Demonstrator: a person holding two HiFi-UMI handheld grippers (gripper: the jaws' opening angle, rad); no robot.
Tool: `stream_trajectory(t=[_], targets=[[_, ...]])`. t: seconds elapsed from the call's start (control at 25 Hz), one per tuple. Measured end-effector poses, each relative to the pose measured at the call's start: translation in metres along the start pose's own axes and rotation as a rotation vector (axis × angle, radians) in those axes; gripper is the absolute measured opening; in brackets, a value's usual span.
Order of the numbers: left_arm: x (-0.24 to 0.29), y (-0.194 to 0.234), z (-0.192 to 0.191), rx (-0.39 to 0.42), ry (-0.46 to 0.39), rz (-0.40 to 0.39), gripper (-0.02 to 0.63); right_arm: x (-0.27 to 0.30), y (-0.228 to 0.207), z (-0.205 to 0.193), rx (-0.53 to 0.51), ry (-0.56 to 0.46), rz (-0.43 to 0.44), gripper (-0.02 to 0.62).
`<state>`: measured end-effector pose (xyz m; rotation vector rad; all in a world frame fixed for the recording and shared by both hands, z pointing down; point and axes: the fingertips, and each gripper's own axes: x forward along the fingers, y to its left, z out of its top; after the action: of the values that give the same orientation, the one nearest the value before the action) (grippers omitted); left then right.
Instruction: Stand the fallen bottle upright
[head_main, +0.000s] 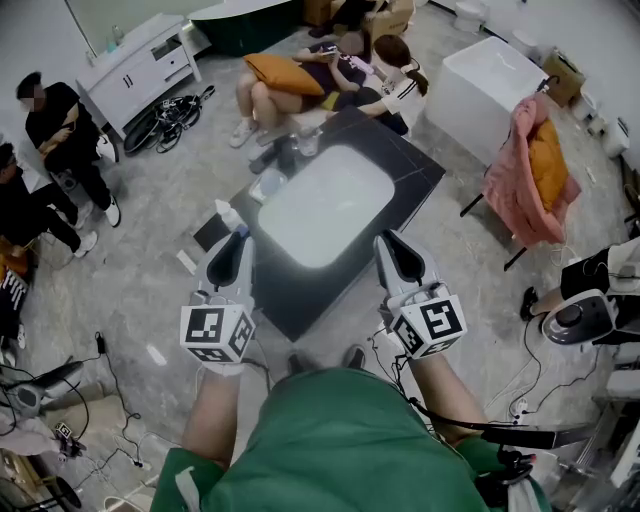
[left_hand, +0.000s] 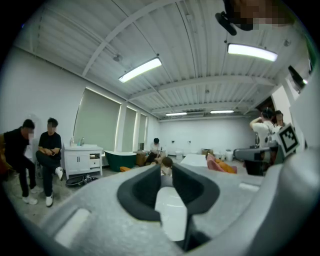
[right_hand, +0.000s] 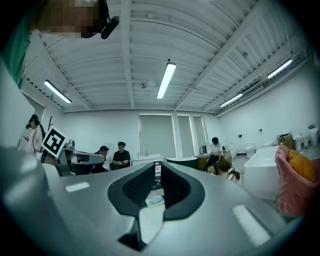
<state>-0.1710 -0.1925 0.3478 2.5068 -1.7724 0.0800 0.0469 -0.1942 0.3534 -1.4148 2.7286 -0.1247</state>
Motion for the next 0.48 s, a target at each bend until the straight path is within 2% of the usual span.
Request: stream_trajectory(t=[0.48], targets=[[0.0058, 0.0091, -0.0021, -0.006, 0.005, 0.009, 0.067, 0.0096, -0.0001, -0.0018, -0.001, 0.012, 0.004, 0.035]])
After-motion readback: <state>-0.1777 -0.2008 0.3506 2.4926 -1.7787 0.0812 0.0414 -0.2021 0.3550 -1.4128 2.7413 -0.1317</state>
